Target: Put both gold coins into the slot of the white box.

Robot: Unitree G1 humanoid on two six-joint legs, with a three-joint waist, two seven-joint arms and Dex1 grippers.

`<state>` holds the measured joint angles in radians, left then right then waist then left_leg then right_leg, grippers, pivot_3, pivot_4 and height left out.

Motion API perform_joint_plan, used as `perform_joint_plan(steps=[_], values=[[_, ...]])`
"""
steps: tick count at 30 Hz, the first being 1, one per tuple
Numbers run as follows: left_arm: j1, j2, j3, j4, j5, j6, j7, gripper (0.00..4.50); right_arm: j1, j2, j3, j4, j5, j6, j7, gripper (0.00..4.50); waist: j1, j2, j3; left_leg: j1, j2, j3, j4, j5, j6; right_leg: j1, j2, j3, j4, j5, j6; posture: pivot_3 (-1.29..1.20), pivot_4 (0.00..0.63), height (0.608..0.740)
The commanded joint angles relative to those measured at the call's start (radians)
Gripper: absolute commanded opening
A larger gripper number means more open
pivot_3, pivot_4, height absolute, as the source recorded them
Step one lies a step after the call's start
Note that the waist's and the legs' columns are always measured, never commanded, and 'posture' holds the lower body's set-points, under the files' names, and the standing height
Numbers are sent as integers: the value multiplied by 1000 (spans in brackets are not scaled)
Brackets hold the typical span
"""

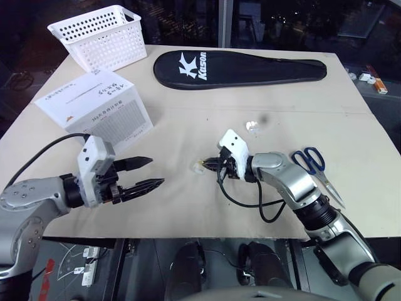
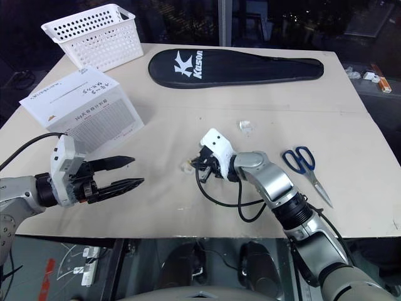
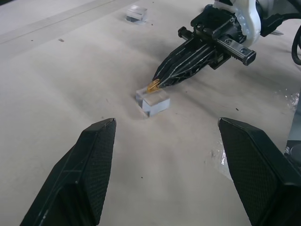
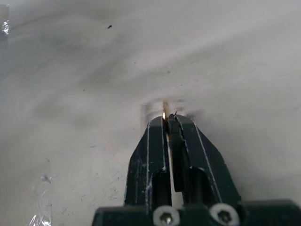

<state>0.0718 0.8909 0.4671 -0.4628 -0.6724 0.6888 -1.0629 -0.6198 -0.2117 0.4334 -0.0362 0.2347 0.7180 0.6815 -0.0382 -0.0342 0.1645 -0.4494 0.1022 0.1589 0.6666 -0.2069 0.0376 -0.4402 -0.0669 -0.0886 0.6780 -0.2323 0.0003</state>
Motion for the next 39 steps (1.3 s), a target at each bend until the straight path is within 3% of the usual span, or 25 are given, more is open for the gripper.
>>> perform_joint_plan(steps=[1, 5, 12, 16, 21, 23, 27, 31, 39], values=[[-25, 8, 7, -16, -32, -9, 9, 3513, -15, -2, -13, -23, -4, -10, 15, 56, 0, 0, 0, 0, 0, 0, 0, 0, 0, 0, 0, 0, 0, 0, 0, 0, 150, 740], [-62, 3, 11, -18, -109, 57, 40, 3513, -14, -13, -71, -74, 40, -4, 36, 56, 1, 0, 0, 0, 0, 0, 0, 0, 0, 0, 0, 0, 0, 0, 0, 0, 150, 740], [-202, 4, -57, -17, -224, 131, 65, 3513, -27, -61, -259, -280, 290, 154, 109, 56, 9, 1, 0, -2, -1, -1, 0, 0, 0, 0, 0, 0, 0, 1, 2, 0, 150, 740], [-319, -17, -126, -5, -256, 158, 108, 2302, -36, -86, -306, -353, 373, 222, 92, 0, 12, 1, 0, -1, -2, -1, 0, -1, 3, 0, 0, 0, 0, 1, 2, 0, 150, 740], [-412, -48, -192, 14, -298, 187, 128, 2302, -50, -110, -329, -412, 444, 263, 82, 0, 12, 1, 1, -1, -3, -1, -1, 1, 7, 0, 2, 0, 0, 1, 2, 0, 150, 740], [-444, -62, -224, 26, -289, 180, 129, 1606, -57, -122, -336, -429, 465, 270, 77, 0, 12, 1, 1, -1, -3, -1, -1, 1, 7, 0, 2, 1, 0, 1, 2, 0, 150, 740], [-485, -72, -255, 56, -286, 178, 116, 1606, -62, -134, -344, -444, 502, 269, 66, 0, 19, 1, 1, -1, -4, -1, -1, 1, 7, 0, 2, 1, 0, 1, 2, 0, 150, 740], [-499, -75, -268, 62, -278, 168, 112, 493, -60, -142, -347, -455, 523, 267, 56, 0, 23, 1, 1, -2, -4, -1, -1, 1, 7, 0, 2, 1, 0, 1, 2, 0, 150, 740], [-511, -79, -272, 55, -290, 171, 112, 493, -52, -153, -340, -465, 551, 264, 52, 0, 24, 1, 1, -2, -4, -1, -1, 1, 8, 0, 2, 1, 0, 1, 2, 0, 150, 740]])
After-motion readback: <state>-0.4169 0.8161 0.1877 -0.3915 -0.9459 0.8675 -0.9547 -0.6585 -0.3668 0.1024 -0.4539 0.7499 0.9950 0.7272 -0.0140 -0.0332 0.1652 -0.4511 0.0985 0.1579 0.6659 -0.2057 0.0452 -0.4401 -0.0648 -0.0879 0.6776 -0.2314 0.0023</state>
